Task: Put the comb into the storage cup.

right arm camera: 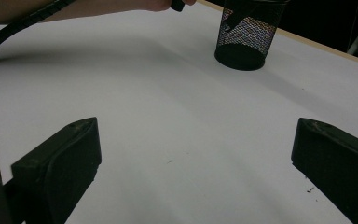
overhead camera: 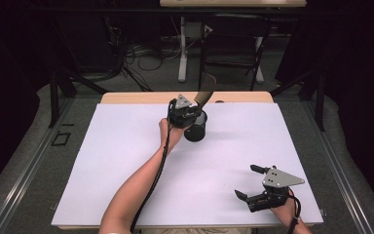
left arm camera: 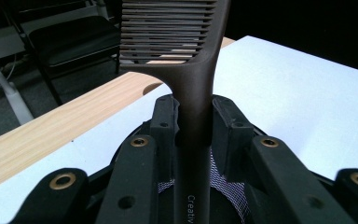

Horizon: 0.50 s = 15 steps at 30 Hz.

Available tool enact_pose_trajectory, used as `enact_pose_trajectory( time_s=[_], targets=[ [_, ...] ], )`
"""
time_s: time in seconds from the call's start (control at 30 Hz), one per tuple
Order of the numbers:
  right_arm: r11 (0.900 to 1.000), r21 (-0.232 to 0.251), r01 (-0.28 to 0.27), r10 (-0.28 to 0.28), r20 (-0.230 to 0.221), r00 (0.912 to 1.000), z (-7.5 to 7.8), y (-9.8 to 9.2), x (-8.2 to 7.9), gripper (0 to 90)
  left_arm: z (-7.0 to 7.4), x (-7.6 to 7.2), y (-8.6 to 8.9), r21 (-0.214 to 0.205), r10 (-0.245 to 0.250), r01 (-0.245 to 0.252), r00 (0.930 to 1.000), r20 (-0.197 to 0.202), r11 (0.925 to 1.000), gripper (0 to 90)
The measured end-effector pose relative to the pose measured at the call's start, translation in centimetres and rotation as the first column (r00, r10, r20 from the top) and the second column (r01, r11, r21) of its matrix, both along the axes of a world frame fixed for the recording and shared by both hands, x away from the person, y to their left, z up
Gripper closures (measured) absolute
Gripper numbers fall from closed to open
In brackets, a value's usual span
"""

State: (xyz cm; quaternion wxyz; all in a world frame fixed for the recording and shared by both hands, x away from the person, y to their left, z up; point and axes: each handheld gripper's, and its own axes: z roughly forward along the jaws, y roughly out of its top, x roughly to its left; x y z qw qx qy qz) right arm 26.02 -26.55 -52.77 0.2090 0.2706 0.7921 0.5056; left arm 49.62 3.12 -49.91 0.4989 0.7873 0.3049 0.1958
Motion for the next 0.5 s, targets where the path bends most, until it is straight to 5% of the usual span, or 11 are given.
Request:
enact_pose_trajectory(
  time_s=[0.1, 0.33, 0.5],
  targets=[
    [1.0, 0.0, -0.001, 0.001, 0.0, 1.0, 0.0, 0.0, 0.0, 1.1, -0.1, -0.2, -0.1, 0.014, 0.005, -0.005, 0.9999, 0.009, 0.9999, 69.5],
    [1.0, -0.001, -0.001, 0.001, 0.001, 1.0, 0.0, 0.0, 0.0, 1.1, 0.4, -0.9, 0.6, 0.014, -0.002, 0.001, 0.9997, 0.025, 0.9999, 44.0],
    [1.0, -0.002, -0.001, 0.001, 0.001, 1.0, 0.0, 0.0, 0.0, 1.2, 1.0, -1.2, 1.1, 0.046, -0.011, 0.011, 0.9998, -0.015, 0.9989, 34.3]
  ],
)
